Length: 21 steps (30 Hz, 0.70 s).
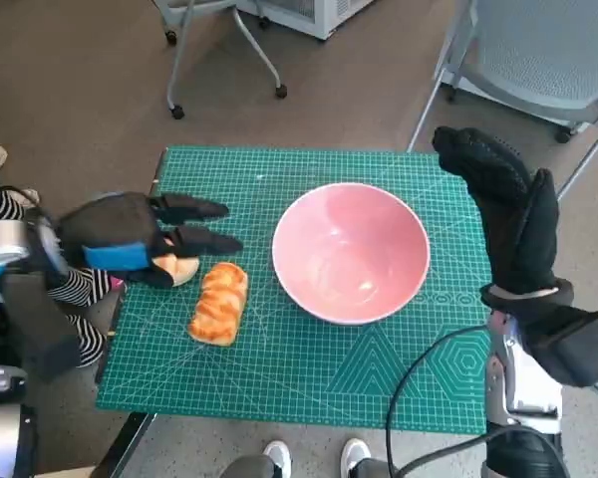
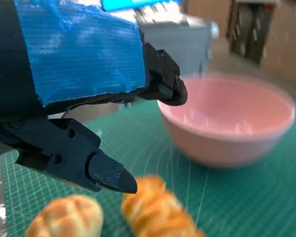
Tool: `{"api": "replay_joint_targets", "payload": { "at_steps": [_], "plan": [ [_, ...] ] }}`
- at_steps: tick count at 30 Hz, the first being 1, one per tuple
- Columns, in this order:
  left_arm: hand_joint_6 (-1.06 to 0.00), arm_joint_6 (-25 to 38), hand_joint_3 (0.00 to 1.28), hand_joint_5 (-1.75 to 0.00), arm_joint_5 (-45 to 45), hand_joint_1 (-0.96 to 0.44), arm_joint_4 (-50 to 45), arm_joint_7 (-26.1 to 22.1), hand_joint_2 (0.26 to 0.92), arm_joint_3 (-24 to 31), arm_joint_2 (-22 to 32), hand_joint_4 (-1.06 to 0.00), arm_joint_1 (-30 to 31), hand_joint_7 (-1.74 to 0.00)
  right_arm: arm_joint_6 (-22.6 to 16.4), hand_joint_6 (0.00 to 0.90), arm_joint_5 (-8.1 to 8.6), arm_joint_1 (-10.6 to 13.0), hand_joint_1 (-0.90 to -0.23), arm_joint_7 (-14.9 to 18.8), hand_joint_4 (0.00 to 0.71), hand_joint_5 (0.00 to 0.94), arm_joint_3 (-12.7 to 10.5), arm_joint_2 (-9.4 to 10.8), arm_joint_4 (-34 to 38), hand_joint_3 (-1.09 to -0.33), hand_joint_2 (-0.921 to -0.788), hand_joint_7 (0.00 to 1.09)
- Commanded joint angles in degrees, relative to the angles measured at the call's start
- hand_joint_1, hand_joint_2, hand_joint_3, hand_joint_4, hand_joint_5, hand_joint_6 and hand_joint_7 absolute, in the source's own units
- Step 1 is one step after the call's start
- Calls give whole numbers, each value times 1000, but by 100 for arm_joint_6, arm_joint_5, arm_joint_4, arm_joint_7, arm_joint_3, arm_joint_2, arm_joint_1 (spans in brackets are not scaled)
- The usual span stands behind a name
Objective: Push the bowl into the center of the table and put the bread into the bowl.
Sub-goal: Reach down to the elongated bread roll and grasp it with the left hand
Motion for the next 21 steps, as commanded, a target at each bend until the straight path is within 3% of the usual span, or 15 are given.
{"api": "replay_joint_targets", "payload": {
  "at_steps": [1, 6, 10, 17, 21],
  "plan": [
    [-445, -191, 0, 0, 547, -97, 8, 422, 793, -197, 94, -343, -185, -106, 108, 111, 76, 12, -724, 33, 237, 7, -38, -25, 83, -679, -921, 546],
    [-459, -318, 0, -2, 1078, -118, 49, 892, 769, -390, 15, -340, -271, -93, 100, 111, 59, 16, -725, 32, 236, 6, -47, -40, 112, -679, -921, 547],
    [-469, -449, 0, -4, 1863, -142, -6, 1569, 754, -485, -25, -347, -315, -81, 87, 112, 64, 41, -727, 39, 236, 6, -60, -46, 114, -678, -921, 548],
    [-493, -226, 0, -16, 3854, -183, -171, 3581, 744, -1032, -23, -386, -506, -72, 61, 114, 108, 85, -734, 60, 239, 6, -110, -51, 111, -673, -921, 548],
    [-512, -36, 2, -23, 4473, -194, -89, 4410, 747, -1452, -33, -413, -634, -71, 68, 115, 134, 97, -734, 67, 247, 10, -129, -42, 100, -670, -921, 547]
  ]
}}
